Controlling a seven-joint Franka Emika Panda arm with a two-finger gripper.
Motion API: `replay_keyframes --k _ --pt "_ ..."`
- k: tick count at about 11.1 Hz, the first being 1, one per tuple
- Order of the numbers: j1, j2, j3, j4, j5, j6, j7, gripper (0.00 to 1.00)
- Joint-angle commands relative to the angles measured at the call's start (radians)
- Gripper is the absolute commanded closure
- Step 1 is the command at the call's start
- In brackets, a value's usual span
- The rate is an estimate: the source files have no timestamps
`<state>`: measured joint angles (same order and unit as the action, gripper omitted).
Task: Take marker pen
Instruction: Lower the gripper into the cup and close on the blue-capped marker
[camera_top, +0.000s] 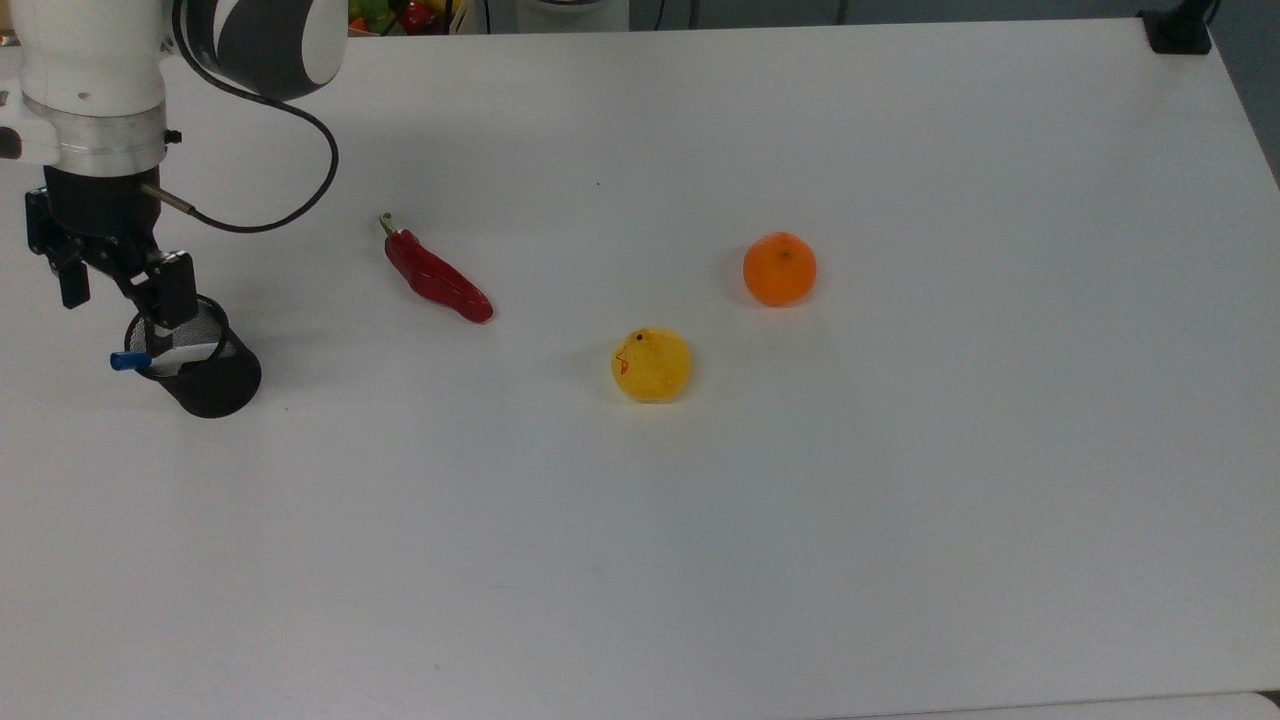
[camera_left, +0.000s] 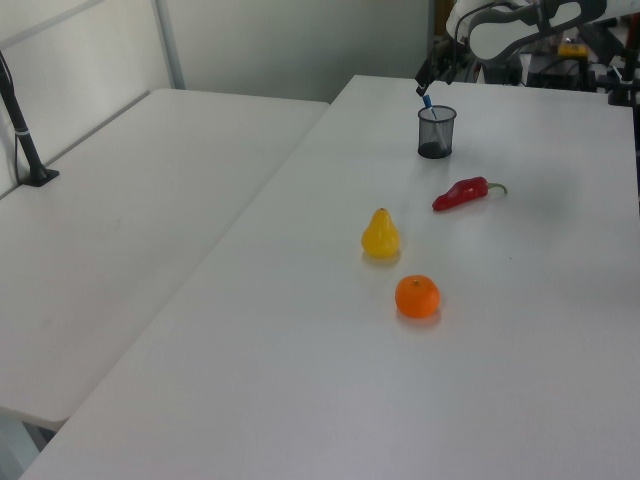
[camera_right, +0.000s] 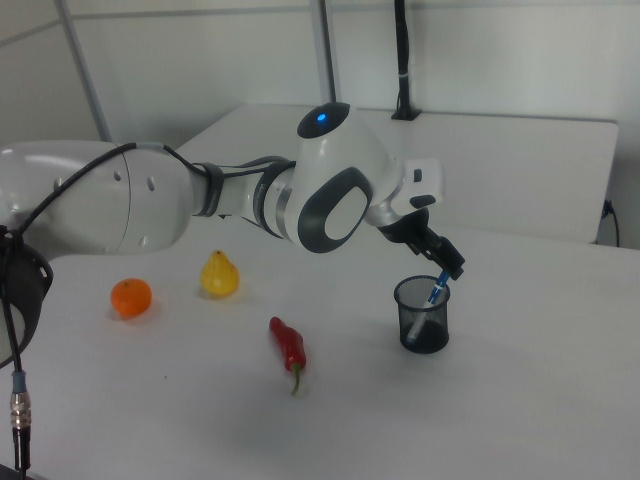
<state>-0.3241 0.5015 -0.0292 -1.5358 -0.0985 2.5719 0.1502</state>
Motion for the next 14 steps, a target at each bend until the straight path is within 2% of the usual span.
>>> replay_keyframes --k 1,2,4,7,10,12,14 --pt "0.005 0.020 -0.006 0.005 -0.055 0.030 0.034 0.04" --pt "0.005 0.023 -0.006 0.003 -0.058 0.031 0.034 0.07" --pt "0.007 0.043 -0.006 0.020 -0.066 0.033 0.034 0.25" --pt "0.005 0.061 -0.008 0.020 -0.066 0.096 0.052 0.36" --pt "0.005 0.065 -0.006 0.020 -0.066 0.125 0.052 0.52" --pt "0.007 0.074 -0.006 0.020 -0.085 0.126 0.051 0.68" --pt "0.005 0.074 -0.006 0.017 -0.145 0.126 0.052 0.87"
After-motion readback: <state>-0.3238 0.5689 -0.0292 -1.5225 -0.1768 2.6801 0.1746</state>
